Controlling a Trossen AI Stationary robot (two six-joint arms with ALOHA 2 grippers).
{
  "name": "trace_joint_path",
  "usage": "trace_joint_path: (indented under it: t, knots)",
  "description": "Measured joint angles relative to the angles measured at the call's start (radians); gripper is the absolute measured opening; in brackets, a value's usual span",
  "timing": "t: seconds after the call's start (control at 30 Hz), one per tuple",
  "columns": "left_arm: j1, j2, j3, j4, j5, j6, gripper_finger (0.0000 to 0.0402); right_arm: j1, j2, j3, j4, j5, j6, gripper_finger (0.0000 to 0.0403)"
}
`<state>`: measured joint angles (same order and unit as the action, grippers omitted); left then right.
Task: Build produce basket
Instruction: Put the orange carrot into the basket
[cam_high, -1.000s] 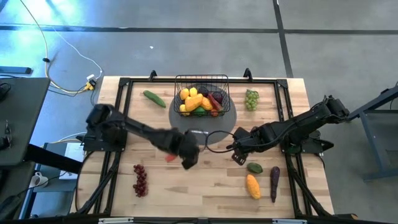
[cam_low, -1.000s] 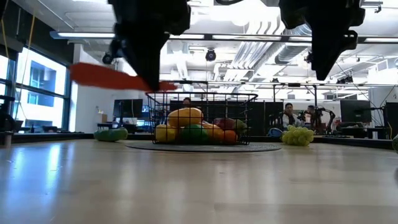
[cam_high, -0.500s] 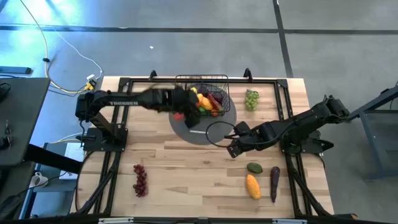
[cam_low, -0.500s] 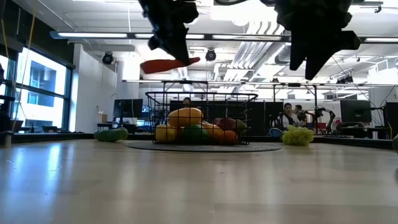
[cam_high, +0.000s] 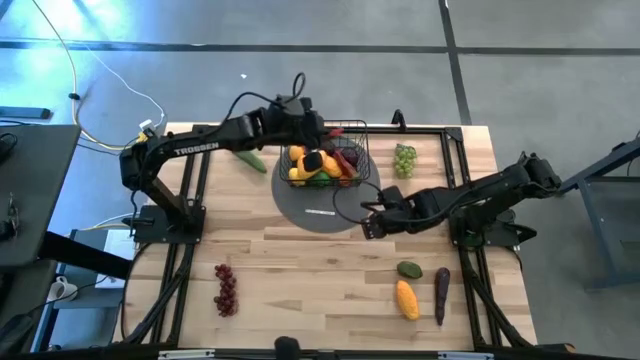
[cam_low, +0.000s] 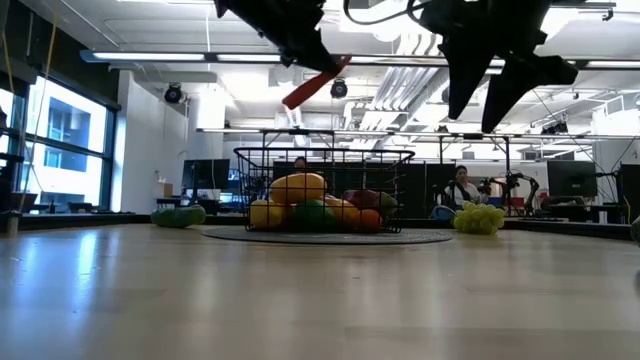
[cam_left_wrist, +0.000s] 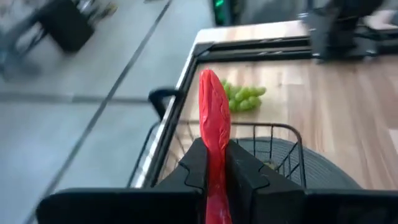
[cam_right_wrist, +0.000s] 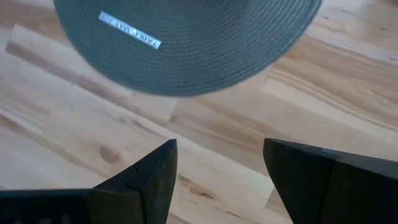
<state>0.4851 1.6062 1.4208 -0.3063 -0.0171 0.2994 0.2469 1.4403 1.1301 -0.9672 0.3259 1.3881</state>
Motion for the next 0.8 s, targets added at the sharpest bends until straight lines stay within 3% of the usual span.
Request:
trace_joint_path:
  t: [0.3,0.67,0.8]
  knots:
    - [0.049,0.087,0.001,0.076,0.271,0.314,0.0017,-0.018,0.0,0.0,0.0,0.059,0.029,0.022]
    - [0.058,0.269,0.0,0.078,0.278,0.632,0.0044,-0.02,0.0,0.0,0.035,0.063,0.029,0.022]
    - [0.056,0.301,0.0,0.089,0.261,0.655,0.0055,-0.02,0.0,0.0,0.045,0.062,0.029,0.022]
